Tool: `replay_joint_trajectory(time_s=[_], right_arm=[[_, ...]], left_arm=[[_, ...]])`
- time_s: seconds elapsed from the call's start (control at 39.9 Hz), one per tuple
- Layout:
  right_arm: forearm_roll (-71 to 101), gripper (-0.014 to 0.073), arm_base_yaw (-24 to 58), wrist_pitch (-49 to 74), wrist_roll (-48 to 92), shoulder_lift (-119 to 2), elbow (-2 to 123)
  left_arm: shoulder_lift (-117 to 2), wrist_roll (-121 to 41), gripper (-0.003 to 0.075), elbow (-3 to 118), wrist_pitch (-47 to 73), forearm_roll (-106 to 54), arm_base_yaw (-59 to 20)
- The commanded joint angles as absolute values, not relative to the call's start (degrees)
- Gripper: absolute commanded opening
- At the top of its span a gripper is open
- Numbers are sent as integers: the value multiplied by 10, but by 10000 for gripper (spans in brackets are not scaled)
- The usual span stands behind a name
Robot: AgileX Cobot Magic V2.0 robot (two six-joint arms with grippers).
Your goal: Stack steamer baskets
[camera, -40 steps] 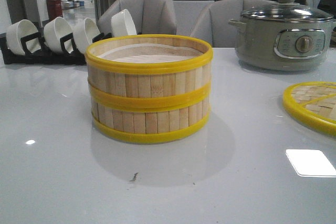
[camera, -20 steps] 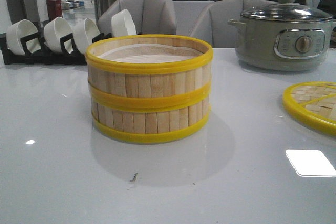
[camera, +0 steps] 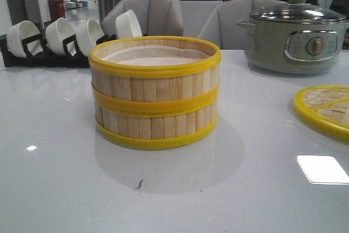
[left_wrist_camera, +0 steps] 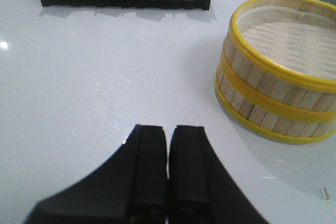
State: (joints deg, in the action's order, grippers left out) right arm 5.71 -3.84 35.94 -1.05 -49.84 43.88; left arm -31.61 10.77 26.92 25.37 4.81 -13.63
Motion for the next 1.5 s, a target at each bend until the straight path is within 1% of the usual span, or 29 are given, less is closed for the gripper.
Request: replay_joint_trajectory(time_s=[0.0,0.05,0.08,0.13,0.2,0.25,0.28,0.33,0.48,0.53,0.6,0.73,0.8,1.23,1.48], right_arm=[[63,486,-39,326,-9,-504,454],[63,428,-39,326,-9,-507,454],[63,384,-39,326,-9,-508,454],[63,290,-39,326,-9,-508,454],[63,112,-39,326,-9,-508,454],[63,13,-39,321,-9,-508,454],[63,37,-39,319,-9,-508,454],[63,57,-39,318,-9,-508,454],[62,61,-39,319,-9,-508,454],[62,76,-39,314,-9,-509,454],[61,146,-39,303,-9,-520,456],[58,318,-39,295,-9,-568,474],[58,365,-40,295,-9,-610,493],[31,360,-46,297,-9,-845,648],[29,360,-69,327,-9,-924,723]], left_arm=[[-315,115,85,277,201,50,-136],[-315,115,85,275,201,51,-136],[-315,115,85,275,201,51,-136],[-315,115,85,275,201,53,-136],[-315,115,85,275,200,63,-136],[-315,115,85,274,200,71,-136],[-315,115,85,274,200,77,-136],[-315,115,85,274,201,80,-136],[-315,115,85,274,205,80,-136],[-315,115,85,274,206,80,-136],[-315,115,85,274,208,80,-136],[-315,115,85,274,209,80,-136],[-315,115,85,274,209,80,-136],[-315,115,85,274,211,82,-136],[-315,115,85,274,213,82,-136]])
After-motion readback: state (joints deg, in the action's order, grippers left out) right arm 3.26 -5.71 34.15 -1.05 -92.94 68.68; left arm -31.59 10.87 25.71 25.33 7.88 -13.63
